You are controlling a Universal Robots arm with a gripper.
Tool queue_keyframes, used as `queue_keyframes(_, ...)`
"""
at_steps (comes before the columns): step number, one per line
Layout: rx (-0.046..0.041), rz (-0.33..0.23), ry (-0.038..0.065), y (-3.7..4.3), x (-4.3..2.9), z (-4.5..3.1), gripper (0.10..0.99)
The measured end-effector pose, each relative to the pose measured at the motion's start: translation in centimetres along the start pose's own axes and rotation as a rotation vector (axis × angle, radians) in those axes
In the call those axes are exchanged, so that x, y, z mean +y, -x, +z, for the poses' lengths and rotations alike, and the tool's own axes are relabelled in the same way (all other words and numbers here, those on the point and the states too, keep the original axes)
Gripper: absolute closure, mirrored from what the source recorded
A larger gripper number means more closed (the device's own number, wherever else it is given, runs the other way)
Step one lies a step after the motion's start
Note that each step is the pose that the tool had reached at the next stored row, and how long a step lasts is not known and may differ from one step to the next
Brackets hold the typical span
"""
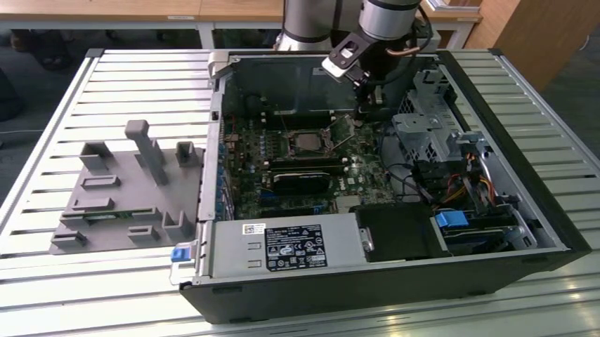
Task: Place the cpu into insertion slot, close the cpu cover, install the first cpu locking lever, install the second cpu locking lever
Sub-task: 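Close the cpu cover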
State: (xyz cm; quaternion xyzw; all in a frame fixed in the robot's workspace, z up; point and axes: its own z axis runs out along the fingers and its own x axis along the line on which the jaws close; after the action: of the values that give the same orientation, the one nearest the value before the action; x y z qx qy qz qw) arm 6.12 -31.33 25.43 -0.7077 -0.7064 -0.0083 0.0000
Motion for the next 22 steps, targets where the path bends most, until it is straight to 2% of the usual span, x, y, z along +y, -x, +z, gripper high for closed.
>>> queue_keyframes(11,0.0002,0.0,-0.003,-0.15,0.43,0.77,0.98)
queue_keyframes(22,-0.0001,0.0,-0.004,-0.16,0.47,1.36,0.98)
